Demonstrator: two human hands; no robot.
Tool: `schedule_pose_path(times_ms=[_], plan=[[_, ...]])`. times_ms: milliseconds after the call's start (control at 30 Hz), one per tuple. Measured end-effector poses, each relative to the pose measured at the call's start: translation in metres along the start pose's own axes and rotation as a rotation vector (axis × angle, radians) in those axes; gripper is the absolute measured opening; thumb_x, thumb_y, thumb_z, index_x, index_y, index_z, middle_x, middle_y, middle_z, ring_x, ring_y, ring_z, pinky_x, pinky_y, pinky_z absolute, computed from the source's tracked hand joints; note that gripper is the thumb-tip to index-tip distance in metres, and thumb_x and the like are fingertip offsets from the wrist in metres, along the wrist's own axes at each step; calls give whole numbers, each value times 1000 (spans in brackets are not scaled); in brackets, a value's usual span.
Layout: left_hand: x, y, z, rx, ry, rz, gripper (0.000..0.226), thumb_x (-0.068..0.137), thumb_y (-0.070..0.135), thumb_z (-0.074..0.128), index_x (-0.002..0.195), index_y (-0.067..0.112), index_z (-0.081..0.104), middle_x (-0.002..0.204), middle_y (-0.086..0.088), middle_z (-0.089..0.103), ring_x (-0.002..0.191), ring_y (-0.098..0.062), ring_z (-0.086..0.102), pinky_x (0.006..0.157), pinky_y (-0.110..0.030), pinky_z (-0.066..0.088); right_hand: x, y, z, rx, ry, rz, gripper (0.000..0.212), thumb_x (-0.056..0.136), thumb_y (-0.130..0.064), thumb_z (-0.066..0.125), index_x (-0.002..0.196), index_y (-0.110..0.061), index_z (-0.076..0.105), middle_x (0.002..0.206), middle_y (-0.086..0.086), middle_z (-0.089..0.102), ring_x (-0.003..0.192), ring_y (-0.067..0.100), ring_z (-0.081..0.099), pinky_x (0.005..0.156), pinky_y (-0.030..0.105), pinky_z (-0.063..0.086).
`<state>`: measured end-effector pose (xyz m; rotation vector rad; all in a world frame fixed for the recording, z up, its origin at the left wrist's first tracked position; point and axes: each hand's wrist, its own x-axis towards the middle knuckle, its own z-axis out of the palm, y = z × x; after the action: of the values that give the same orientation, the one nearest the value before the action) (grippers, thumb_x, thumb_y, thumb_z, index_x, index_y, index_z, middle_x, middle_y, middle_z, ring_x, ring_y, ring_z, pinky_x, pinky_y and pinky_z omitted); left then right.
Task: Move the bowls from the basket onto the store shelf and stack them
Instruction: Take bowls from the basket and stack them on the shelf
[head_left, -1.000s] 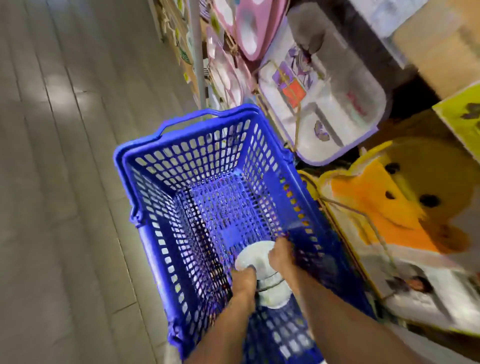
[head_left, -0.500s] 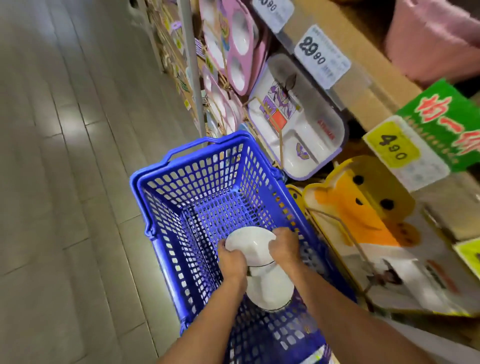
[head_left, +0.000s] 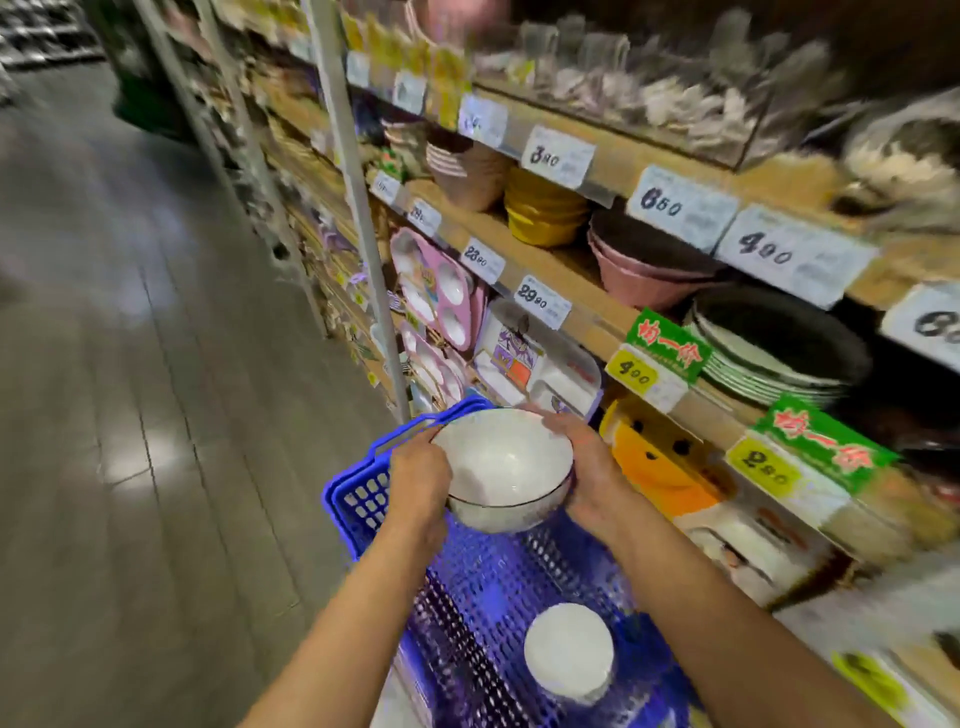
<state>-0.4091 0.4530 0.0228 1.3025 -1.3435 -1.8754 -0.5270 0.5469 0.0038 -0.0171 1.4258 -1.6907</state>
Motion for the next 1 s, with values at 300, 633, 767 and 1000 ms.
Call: schedule_pose_path(times_ms=[300, 633, 767, 1000], plan=[[-91, 77, 4, -215, -283, 257, 28, 91, 24, 42, 89, 24, 70, 86, 15, 74, 85, -9, 67, 66, -34, 55, -136, -76, 31, 192, 276, -346, 28, 85, -9, 47, 107, -3, 63, 100, 20, 69, 91, 36, 64, 74, 37, 51], [-232, 87, 61, -269, -739, 342, 37, 71, 36, 44, 98, 40, 70, 114, 2, 66, 105, -19, 62, 72, -37, 51, -315, -91, -28, 364, 596, -634, 31, 86, -12, 46, 111, -10, 65, 106, 15, 70, 94, 31, 65, 68, 32, 53], [-290, 72, 85, -246, -891, 292, 49, 67, 31, 45, 110, 31, 68, 115, 0, 68, 106, -21, 63, 81, -42, 55, -378, -78, -64, 442, 667, -707, 27, 87, -13, 49, 110, -9, 62, 95, 11, 71, 84, 26, 65, 56, 28, 54], [-401, 27, 136, -271, -1036, 210, 55, 67, 24, 46, 118, 19, 67, 118, -8, 67, 107, -24, 63, 78, -34, 54, -481, -59, -142, 489, 798, -772, 36, 85, -12, 47, 117, -7, 62, 106, 16, 71, 95, 31, 66, 67, 32, 57]])
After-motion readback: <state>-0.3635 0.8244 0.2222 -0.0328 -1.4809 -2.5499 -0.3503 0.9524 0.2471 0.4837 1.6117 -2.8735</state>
